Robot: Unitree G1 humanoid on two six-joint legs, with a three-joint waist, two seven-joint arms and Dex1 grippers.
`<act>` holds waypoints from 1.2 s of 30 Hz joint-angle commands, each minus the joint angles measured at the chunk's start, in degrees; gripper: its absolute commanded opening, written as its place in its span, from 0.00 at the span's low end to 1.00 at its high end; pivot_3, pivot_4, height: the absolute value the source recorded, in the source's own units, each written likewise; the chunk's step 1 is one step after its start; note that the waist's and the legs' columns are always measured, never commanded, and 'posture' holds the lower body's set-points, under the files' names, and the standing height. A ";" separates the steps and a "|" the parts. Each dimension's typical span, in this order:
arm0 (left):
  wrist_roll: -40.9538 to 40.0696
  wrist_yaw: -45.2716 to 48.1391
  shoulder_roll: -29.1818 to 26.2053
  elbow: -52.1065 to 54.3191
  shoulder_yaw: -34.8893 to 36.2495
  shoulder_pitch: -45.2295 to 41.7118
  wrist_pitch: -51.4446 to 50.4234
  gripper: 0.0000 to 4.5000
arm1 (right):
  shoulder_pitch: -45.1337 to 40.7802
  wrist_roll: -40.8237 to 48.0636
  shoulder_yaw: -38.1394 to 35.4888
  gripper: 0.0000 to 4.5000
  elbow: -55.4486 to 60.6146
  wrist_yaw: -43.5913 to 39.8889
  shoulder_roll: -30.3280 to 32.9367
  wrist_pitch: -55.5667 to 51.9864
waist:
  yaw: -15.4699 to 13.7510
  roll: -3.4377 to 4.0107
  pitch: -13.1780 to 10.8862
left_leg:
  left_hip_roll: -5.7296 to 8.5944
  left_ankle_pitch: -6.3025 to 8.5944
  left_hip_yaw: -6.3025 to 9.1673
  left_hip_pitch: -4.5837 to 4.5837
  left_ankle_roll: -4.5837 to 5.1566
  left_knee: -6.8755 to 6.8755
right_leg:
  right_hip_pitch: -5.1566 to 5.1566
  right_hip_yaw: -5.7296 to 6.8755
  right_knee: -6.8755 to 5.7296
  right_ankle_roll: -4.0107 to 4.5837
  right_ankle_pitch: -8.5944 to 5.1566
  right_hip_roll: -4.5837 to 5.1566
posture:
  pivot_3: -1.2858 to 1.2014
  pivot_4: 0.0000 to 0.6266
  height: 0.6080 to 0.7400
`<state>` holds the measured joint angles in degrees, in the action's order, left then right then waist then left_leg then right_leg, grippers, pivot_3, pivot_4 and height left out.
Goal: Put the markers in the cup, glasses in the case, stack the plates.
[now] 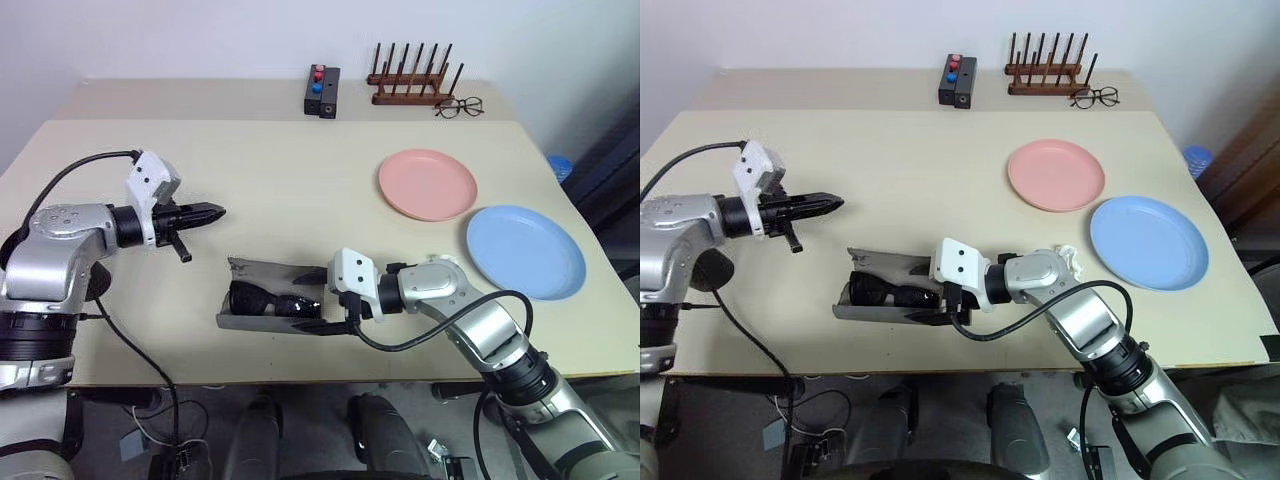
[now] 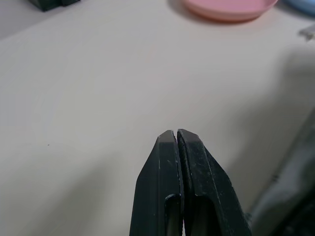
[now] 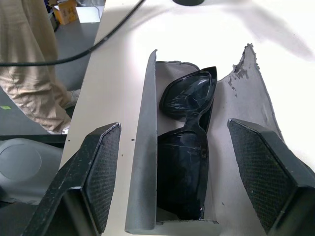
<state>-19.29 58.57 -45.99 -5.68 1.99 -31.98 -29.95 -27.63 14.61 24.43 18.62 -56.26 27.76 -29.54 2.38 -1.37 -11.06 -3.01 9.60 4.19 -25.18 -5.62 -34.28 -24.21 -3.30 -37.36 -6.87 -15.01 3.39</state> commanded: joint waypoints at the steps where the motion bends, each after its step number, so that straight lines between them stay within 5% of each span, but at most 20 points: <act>1: 2.78 0.98 0.66 -0.47 -3.42 -1.81 2.95 0.01 | -1.23 -0.22 -0.40 0.79 0.55 -0.23 -0.39 1.18 | 0.02 0.00 0.00 | 0.00 0.00 0.00 0.00 0.00 0.00 | 0.00 0.00 0.00 0.00 0.00 0.00 | 0.52 0.24 1.00; 15: -1.03 17.81 -8.53 13.34 -7.21 9.05 2.97 0.01 | -0.24 -0.21 -0.95 0.79 1.70 0.65 0.07 0.21 | 0.12 0.02 0.01 | -0.02 0.00 0.02 0.02 0.00 0.02 | 0.00 -0.01 -0.02 0.19 -0.11 -0.02 | 0.52 0.24 1.00; 27: 1.72 13.38 -11.08 22.25 -6.19 20.30 6.22 0.01 | -1.03 -1.06 -0.96 0.79 -0.11 0.54 -0.22 1.81 | 0.03 0.03 0.01 | -0.02 0.00 0.00 0.04 0.00 0.02 | 0.01 -0.02 0.00 0.23 -0.13 0.00 | 0.52 0.24 1.00; 36: -4.49 4.23 -5.08 17.68 4.18 15.39 4.05 0.01 | -1.10 -1.65 -2.68 0.79 -0.40 1.05 0.85 2.35 | -0.07 0.01 0.00 | -0.02 0.00 0.02 0.06 0.00 0.00 | 0.04 -0.01 -0.01 0.23 -0.12 -0.02 | 0.52 0.24 1.00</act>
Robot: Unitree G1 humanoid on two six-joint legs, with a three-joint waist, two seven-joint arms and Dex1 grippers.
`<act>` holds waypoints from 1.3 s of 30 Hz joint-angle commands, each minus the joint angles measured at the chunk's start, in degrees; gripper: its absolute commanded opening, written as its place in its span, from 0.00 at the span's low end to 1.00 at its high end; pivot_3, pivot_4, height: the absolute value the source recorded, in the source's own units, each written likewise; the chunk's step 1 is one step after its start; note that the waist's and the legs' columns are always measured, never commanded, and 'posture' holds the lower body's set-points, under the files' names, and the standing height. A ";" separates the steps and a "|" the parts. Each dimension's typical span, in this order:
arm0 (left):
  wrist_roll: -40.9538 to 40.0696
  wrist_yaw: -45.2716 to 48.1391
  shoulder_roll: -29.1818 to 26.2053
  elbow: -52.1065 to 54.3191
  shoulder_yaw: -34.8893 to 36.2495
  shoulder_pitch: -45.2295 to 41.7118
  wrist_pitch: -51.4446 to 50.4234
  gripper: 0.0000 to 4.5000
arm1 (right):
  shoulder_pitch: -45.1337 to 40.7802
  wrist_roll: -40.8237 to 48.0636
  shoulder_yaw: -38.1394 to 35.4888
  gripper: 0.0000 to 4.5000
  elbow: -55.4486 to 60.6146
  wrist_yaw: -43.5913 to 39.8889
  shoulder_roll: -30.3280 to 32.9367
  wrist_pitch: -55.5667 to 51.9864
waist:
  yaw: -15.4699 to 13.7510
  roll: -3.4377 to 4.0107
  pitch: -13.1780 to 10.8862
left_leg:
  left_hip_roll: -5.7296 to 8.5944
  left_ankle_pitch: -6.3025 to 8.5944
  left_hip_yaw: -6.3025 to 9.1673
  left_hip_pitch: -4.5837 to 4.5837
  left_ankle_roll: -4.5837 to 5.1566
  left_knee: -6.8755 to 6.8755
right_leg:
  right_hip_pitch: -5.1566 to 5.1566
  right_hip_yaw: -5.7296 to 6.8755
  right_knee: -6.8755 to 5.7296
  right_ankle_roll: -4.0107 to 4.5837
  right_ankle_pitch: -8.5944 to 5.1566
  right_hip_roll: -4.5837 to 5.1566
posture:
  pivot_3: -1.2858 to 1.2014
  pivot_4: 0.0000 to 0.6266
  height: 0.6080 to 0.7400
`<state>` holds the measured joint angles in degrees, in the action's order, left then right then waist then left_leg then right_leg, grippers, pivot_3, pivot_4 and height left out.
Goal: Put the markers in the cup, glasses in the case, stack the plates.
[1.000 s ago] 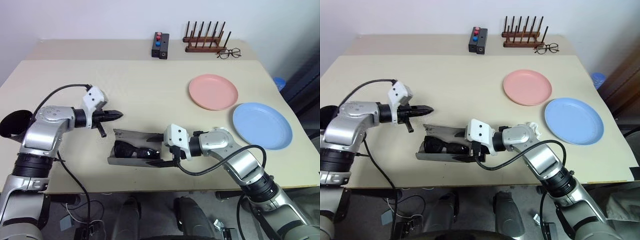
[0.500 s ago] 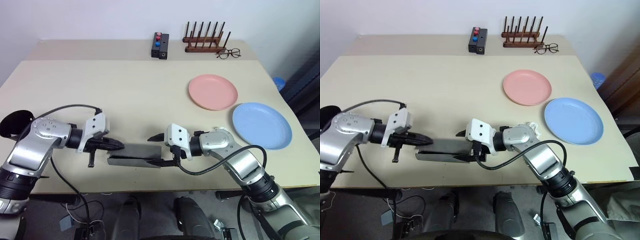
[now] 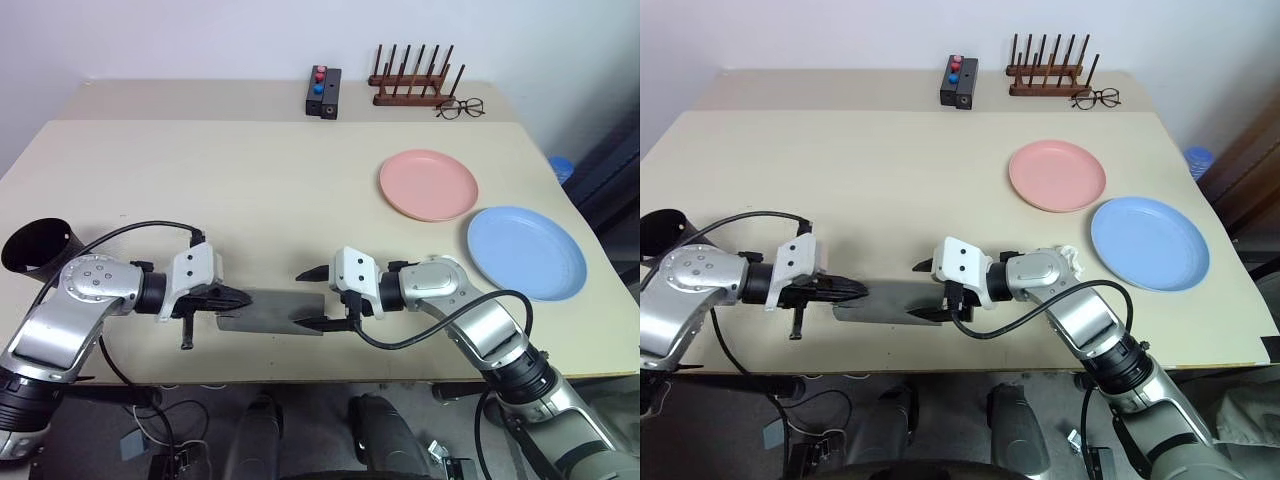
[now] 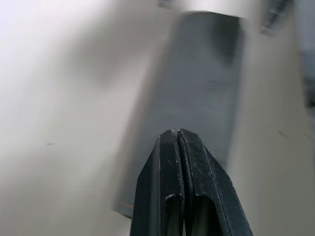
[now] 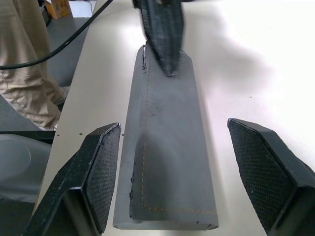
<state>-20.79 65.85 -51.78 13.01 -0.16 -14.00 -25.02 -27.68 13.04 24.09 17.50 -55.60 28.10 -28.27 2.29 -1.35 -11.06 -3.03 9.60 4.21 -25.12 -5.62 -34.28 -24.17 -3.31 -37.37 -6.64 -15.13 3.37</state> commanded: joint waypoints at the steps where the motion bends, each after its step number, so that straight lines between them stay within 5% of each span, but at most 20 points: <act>1: -4.06 -3.44 1.04 -1.34 8.19 -2.79 -0.71 0.01 | -1.28 -0.29 -3.09 0.79 0.50 0.79 0.79 1.05 | 0.07 0.00 0.00 | 0.00 0.00 0.00 0.00 0.00 0.00 | 0.00 0.00 0.00 0.00 0.00 0.00 | 0.52 0.24 1.00; 10: -12.87 -2.40 0.48 6.77 18.86 8.05 -4.35 0.01 | -9.29 -9.65 -9.37 0.79 -12.68 10.84 4.16 1.66 | 0.20 0.03 -0.02 | 0.00 0.00 -0.02 0.02 0.00 0.05 | -0.03 0.00 0.01 -0.02 0.01 0.02 | 0.52 0.24 1.00; 23: -19.21 -12.57 8.17 23.17 15.18 16.02 -7.71 0.01 | -21.45 -29.43 -5.09 0.79 -49.52 22.93 6.18 19.75 | 0.41 0.04 -0.03 | 0.05 0.00 -0.10 0.02 0.00 0.05 | 0.02 -0.02 0.15 -0.02 0.04 0.13 | 0.52 0.24 1.00; 27: -18.86 -13.72 8.92 24.39 14.80 18.15 -6.49 0.00 | -22.17 -30.57 -5.19 0.51 -53.17 22.71 5.87 20.77 | 0.34 0.05 -0.03 | 0.05 0.00 -0.10 0.03 0.00 0.05 | 0.03 -0.02 0.15 -0.01 0.03 0.12 | 0.52 0.24 1.00; 31: -18.79 -15.74 10.57 25.52 13.51 18.05 -5.77 0.00 | -22.07 -31.08 -5.80 0.02 -53.13 22.12 5.93 21.23 | 0.18 0.05 -0.03 | 0.07 0.00 -0.10 0.03 0.00 0.03 | 0.06 -0.03 0.16 0.00 0.02 0.13 | 0.52 0.24 1.00; 39: -16.19 -17.13 12.42 22.58 10.28 15.78 -3.05 0.00 | -19.00 -30.42 -8.48 0.01 -42.61 20.28 9.34 21.28 | 0.22 0.13 -0.07 | 0.07 0.00 -0.10 0.05 0.00 0.04 | 0.07 -0.04 0.16 -0.01 0.03 0.13 | 0.52 0.24 1.00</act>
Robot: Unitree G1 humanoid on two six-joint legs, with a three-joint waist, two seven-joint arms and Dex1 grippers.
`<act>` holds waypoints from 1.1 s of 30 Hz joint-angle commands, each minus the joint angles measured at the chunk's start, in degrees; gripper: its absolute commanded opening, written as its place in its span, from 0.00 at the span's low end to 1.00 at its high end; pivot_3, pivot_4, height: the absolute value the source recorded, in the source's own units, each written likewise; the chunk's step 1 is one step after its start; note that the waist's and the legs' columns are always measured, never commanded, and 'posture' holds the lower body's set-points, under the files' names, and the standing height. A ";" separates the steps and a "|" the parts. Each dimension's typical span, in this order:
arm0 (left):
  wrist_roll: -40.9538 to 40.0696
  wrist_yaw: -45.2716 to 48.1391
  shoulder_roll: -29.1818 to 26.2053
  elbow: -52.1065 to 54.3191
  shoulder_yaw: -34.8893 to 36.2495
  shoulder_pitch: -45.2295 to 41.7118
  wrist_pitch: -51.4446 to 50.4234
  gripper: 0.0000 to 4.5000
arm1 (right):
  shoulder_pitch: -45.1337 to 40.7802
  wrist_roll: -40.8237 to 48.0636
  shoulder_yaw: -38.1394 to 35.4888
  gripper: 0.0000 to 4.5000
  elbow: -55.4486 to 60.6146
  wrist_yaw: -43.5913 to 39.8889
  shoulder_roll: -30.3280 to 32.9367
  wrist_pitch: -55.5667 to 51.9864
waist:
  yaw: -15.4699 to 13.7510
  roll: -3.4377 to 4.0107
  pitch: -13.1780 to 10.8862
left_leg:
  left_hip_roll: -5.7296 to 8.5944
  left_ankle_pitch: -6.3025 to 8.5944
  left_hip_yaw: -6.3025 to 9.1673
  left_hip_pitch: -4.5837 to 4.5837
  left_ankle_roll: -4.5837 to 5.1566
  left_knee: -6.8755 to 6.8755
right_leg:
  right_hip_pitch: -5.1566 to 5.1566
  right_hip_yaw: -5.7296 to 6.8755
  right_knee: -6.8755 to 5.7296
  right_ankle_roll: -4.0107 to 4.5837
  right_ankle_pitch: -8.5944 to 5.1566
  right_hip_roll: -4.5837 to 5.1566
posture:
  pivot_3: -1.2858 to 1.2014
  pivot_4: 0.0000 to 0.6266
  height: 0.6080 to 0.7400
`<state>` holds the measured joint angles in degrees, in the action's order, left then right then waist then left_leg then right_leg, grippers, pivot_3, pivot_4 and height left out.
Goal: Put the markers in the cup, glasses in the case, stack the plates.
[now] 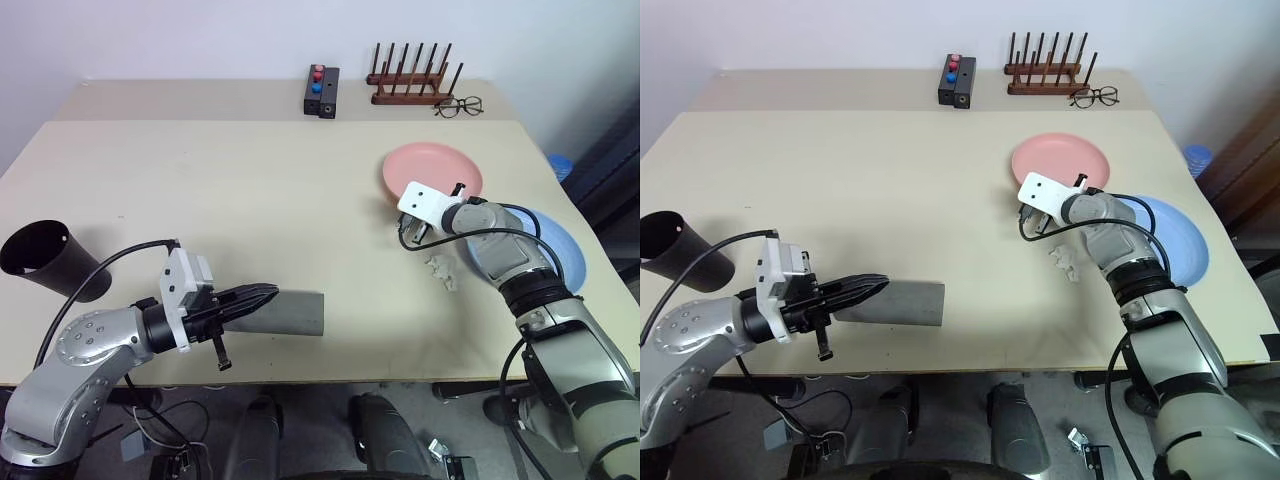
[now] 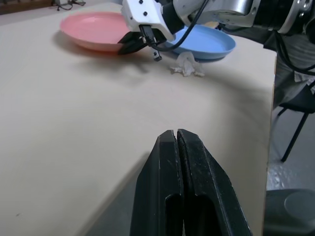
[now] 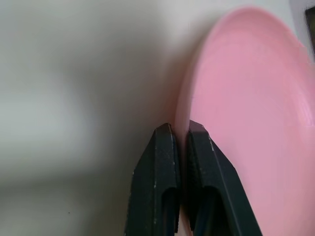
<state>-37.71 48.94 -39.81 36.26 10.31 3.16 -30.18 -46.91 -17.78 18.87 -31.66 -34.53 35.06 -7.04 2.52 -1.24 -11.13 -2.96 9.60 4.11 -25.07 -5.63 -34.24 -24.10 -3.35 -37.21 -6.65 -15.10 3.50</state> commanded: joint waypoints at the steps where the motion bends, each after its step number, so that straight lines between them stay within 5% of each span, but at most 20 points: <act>1: 0.89 -0.38 0.60 -0.90 -0.51 -1.65 2.30 0.00 | 0.82 0.50 -3.74 0.01 8.05 -1.13 3.06 -0.28 | -0.13 0.01 -0.01 | 0.00 0.00 0.00 0.00 0.00 0.00 | 0.00 0.00 0.00 0.00 0.00 -0.01 | 0.52 0.24 1.00; 9: 2.88 1.45 3.08 -6.41 -8.80 -12.50 3.05 0.00 | 20.61 13.15 -23.15 0.01 37.65 -16.63 20.40 -18.19 | -2.01 0.11 -0.05 | 0.04 0.00 0.01 -0.05 0.00 -0.03 | 0.11 0.01 0.12 -0.05 -0.05 0.04 | 0.52 0.24 1.00; 17: 4.13 4.05 5.18 -11.87 -12.99 -19.33 3.71 0.00 | 38.29 16.76 -33.42 0.01 42.65 -18.34 25.10 -22.88 | -0.87 0.17 -0.03 | 0.02 0.04 -0.10 0.69 0.04 -0.01 | 0.70 -0.05 0.15 -0.01 -0.08 0.05 | 0.52 0.24 1.00; 20: 4.86 4.71 5.07 -12.75 -12.81 -19.15 4.74 0.00 | 40.15 17.24 -32.75 0.22 42.16 -18.18 25.01 -21.95 | -0.18 0.16 -0.03 | 0.03 0.04 -0.23 0.72 0.04 -0.04 | 0.70 -0.20 0.14 -0.01 -0.07 0.08 | 0.52 0.24 1.00; 25: 5.73 4.40 4.18 -13.19 -10.52 -16.52 6.72 0.00 | 38.46 20.85 -32.27 0.77 45.03 -19.96 24.43 -19.61 | 0.08 0.17 -0.03 | 0.03 0.05 -0.25 0.70 0.06 -0.01 | 0.67 -0.24 0.15 -0.04 -0.08 0.06 | 0.52 0.24 1.00; 33: 7.11 4.15 3.49 -13.27 -7.10 -10.73 10.61 0.00 | 32.82 23.99 -23.66 0.77 44.78 -21.09 20.15 -19.58 | -0.51 0.10 -0.04 | 0.04 0.06 -0.29 0.68 0.05 -0.02 | 0.68 -0.28 0.24 -0.03 -0.09 0.09 | 0.52 0.24 1.00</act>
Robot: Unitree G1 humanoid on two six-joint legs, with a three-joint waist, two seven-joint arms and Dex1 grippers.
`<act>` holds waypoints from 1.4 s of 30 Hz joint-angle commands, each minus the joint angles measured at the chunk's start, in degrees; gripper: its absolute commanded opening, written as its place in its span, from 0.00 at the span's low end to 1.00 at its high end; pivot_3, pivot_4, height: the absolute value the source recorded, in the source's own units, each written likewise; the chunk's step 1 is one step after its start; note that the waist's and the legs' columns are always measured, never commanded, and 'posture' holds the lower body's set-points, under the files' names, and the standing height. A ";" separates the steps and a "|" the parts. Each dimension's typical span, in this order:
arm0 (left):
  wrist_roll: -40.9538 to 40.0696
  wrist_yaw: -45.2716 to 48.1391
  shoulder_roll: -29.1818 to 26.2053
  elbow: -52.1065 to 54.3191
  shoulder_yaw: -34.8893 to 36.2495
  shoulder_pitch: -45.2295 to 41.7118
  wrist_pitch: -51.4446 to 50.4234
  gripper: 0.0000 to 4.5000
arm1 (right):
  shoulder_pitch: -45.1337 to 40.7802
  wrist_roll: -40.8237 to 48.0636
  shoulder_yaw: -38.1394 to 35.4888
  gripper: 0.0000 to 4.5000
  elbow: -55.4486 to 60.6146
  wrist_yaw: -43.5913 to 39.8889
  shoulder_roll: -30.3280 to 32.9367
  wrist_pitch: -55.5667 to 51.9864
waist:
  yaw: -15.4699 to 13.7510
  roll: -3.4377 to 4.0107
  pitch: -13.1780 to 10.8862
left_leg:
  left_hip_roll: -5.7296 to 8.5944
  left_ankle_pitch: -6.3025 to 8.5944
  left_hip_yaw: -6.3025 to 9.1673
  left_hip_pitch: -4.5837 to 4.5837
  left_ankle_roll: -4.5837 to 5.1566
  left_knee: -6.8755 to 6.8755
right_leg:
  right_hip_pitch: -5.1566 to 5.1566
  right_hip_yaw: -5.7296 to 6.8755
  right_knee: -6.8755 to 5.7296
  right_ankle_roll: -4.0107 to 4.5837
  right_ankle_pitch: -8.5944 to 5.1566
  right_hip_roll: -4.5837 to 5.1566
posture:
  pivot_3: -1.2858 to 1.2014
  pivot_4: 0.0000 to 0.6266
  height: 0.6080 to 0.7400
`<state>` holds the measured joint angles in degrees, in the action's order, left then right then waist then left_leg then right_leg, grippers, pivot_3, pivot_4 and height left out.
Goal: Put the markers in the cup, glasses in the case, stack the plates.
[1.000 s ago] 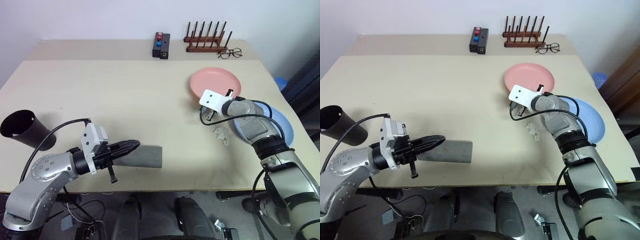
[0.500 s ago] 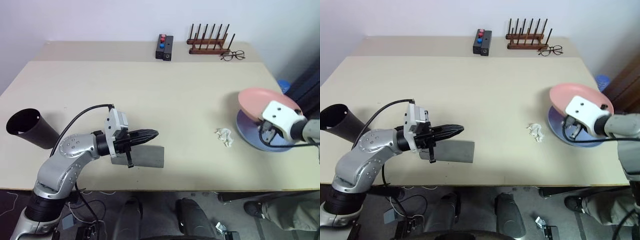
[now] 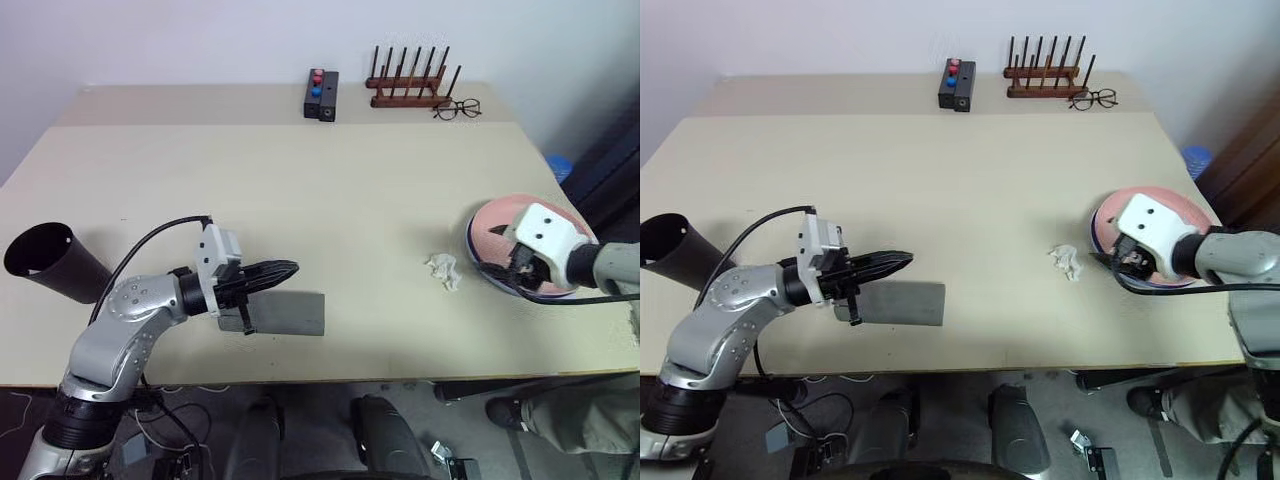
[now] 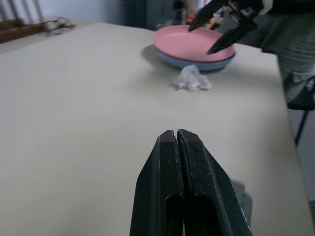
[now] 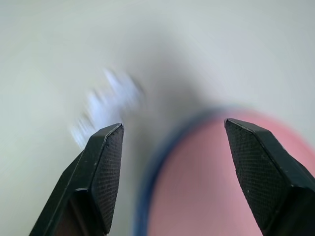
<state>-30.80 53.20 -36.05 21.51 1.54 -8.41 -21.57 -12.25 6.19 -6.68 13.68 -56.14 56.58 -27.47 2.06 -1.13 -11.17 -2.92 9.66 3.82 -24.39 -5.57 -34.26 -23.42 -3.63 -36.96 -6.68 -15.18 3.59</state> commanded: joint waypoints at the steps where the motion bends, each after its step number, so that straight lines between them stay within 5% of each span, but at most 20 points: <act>1: 0.33 -0.14 -0.16 1.74 1.79 1.59 2.40 0.00 | -2.74 -0.24 3.21 0.77 -1.70 1.02 -2.37 0.87 | 0.02 -0.01 0.00 | 0.00 0.00 -0.02 -0.01 0.00 0.00 | 0.01 -0.01 0.05 0.01 0.00 0.00 | 0.52 0.24 1.00; 7: 1.52 -0.45 0.19 1.86 1.60 4.96 5.08 0.00 | -4.69 -1.54 7.75 0.71 -7.28 2.01 -5.10 2.30 | 0.18 0.00 0.00 | 0.00 0.00 -0.09 0.00 0.00 0.02 | -0.03 -0.10 0.05 0.01 0.01 0.00 | 0.52 0.24 1.00; 9: 1.63 -0.88 0.34 1.99 1.85 5.70 5.44 0.00 | -4.90 -0.89 8.10 0.60 -7.72 1.82 -5.65 2.15 | 0.32 0.00 0.00 | 0.00 0.01 -0.10 0.01 0.00 0.02 | -0.02 -0.11 0.04 0.01 0.01 -0.01 | 0.52 0.24 1.00; 14: 1.15 -1.95 0.39 2.57 2.09 6.33 5.18 0.00 | -5.13 -0.94 7.58 0.03 -6.93 2.36 -5.85 2.22 | 0.29 0.00 0.00 | -0.01 0.01 -0.10 0.01 0.00 0.02 | -0.03 -0.11 0.03 0.01 0.01 -0.01 | 0.52 0.24 1.00; 15: 1.10 -2.11 0.35 2.68 2.04 6.29 5.02 0.00 | -5.22 -0.89 7.31 0.01 -6.64 2.41 -5.62 2.13 | 0.29 0.00 0.00 | 0.00 0.01 -0.10 0.01 0.00 0.02 | -0.03 -0.11 0.03 0.01 0.01 0.00 | 0.52 0.24 1.00; 22: 0.52 -4.57 0.32 3.44 2.13 4.15 2.68 0.00 | -7.45 0.43 1.69 0.01 -5.39 3.59 -2.66 0.01 | 0.32 0.01 -0.01 | -0.01 0.01 -0.11 0.01 0.01 0.02 | -0.04 -0.12 0.03 0.01 0.01 -0.01 | 0.52 0.24 1.00; 32: 0.78 -6.81 0.53 2.89 2.06 1.33 -0.02 0.00 | -9.55 -3.17 0.49 0.01 -20.90 4.50 3.32 5.57 | 0.45 0.01 -0.01 | 0.00 0.03 -0.15 0.00 0.04 0.03 | -0.04 -0.15 0.10 0.01 0.01 0.00 | 0.52 0.24 1.00; 35: 2.18 -9.67 0.60 3.63 3.47 2.02 -0.29 0.00 | -11.17 -3.67 1.87 0.21 -22.07 4.28 2.89 6.78 | 0.64 0.06 -0.02 | -0.01 0.04 -0.17 0.02 0.06 0.04 | -0.05 -0.18 0.08 0.01 0.01 -0.01 | 0.52 0.24 1.00; 38: 3.00 -12.71 0.92 4.07 5.51 3.58 -0.09 0.00 | -13.51 -3.94 2.80 0.52 -23.71 4.90 1.58 9.19 | 0.81 0.07 -0.02 | -0.01 0.06 -0.21 0.03 0.10 0.05 | -0.10 -0.24 0.04 0.00 0.01 -0.02 | 0.52 0.24 1.00; 42: 3.88 -15.67 0.97 4.66 7.66 5.14 -0.23 0.00 | -16.46 -4.08 3.64 0.52 -27.20 4.62 0.04 12.05 | 0.47 0.06 -0.03 | -0.02 0.06 -0.21 0.02 0.10 0.05 | -0.10 -0.25 0.04 -0.01 0.00 -0.03 | 0.52 0.24 1.00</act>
<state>-27.40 38.77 -34.90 24.07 7.17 -3.35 -22.10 -27.04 2.32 -2.39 -12.46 -51.60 56.57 -16.96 2.53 -1.07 -11.20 -2.92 9.72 3.61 -24.38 -5.47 -34.22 -23.50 -3.88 -36.91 -6.70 -15.18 3.57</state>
